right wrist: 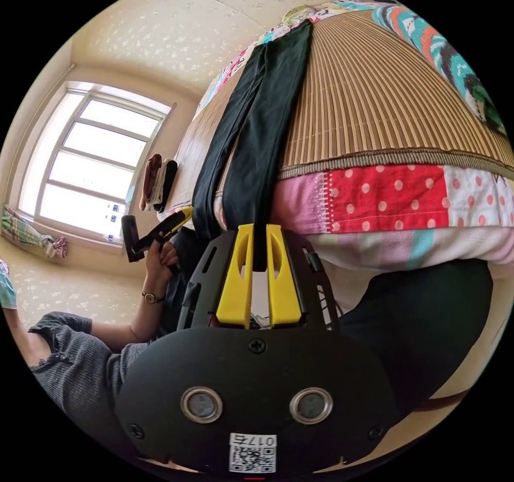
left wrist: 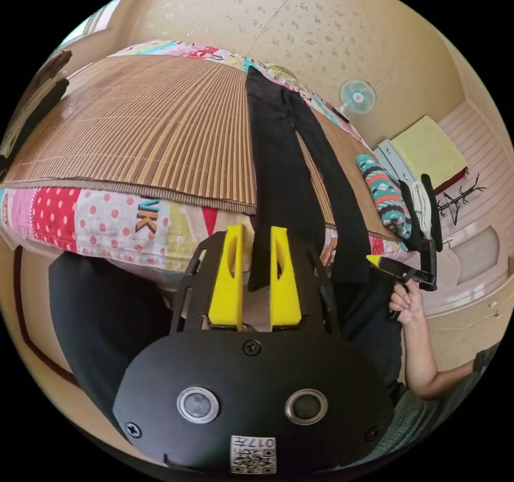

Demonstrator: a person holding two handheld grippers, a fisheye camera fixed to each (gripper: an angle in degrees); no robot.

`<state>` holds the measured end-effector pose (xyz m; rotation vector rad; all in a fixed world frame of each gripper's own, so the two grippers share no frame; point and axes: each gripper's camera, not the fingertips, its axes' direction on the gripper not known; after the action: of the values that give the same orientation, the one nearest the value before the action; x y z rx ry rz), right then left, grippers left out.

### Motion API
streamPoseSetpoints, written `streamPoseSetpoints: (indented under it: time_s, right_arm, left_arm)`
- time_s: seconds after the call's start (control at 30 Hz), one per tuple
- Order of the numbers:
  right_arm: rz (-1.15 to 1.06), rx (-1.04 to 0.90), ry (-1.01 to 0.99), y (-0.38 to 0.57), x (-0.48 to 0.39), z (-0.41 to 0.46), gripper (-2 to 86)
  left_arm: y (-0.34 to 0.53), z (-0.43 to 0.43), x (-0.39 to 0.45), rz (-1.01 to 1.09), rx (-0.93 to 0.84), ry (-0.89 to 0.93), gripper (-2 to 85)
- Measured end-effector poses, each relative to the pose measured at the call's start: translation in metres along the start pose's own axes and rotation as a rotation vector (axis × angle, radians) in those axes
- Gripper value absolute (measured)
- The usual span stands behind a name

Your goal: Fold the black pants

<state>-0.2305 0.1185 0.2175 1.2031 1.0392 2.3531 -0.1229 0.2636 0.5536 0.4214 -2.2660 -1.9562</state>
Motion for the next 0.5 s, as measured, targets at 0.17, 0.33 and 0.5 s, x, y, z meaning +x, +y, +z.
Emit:
streamPoseSetpoints:
  time_s: [0.17, 0.33, 0.5]
  right_arm:
    - [-0.043, 0.036, -0.092, 0.016, 0.001, -0.034, 3.1]
    - [0.018, 0.054, 0.01, 0.043, 0.01, -0.068, 2.9]
    - [0.021, 0.173, 0.051, 0.059, -0.002, -0.105, 2.6]
  left_arm:
    - [-0.008, 0.001, 0.011, 0.155, -0.268, 0.18, 0.3]
    - [-0.002, -0.02, 0.016, 0.223, -0.348, 0.121, 2.0]
    - [-0.01, -0.085, 0.008, 0.151, -0.002, 0.232, 7.6]
